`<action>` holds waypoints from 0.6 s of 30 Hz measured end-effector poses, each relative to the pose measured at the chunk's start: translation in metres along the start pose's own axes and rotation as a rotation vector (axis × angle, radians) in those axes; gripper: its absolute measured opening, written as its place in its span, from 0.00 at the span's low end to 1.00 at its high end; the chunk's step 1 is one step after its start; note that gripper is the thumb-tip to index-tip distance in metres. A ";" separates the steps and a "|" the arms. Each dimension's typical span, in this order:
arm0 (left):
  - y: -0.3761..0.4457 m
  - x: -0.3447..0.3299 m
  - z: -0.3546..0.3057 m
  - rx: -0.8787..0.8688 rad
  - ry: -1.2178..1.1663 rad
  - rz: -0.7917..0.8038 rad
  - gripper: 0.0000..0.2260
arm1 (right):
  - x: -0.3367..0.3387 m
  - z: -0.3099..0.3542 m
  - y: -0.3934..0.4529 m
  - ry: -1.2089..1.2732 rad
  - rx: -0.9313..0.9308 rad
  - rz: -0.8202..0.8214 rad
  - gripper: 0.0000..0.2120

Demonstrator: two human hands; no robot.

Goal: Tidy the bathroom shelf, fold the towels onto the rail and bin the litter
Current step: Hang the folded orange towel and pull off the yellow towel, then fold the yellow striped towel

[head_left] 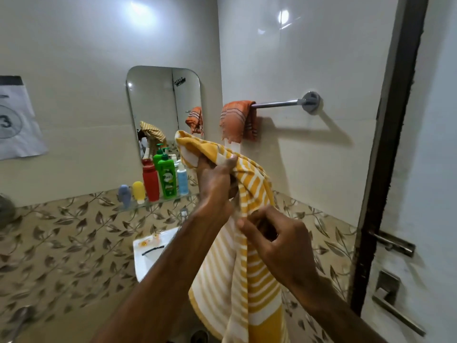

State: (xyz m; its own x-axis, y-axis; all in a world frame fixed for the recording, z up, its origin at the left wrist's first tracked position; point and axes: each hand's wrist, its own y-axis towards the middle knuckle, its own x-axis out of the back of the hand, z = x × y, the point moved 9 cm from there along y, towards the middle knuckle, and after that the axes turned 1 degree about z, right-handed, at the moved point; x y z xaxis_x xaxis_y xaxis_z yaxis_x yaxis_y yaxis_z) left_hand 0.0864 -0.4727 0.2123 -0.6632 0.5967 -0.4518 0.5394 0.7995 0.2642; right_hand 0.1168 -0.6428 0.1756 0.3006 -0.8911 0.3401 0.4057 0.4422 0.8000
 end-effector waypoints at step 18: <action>-0.130 0.092 0.129 0.396 0.205 -0.046 0.12 | 0.022 -0.057 -0.088 0.332 -0.608 0.299 0.04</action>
State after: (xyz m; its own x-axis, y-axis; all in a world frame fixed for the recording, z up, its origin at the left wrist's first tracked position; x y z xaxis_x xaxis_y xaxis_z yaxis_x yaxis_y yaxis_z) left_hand 0.0219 -0.5307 0.0258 -0.7585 0.5946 -0.2665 0.6378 0.7613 -0.1166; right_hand 0.1375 -0.6954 0.0846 0.6778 -0.6892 0.2561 0.6423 0.7245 0.2501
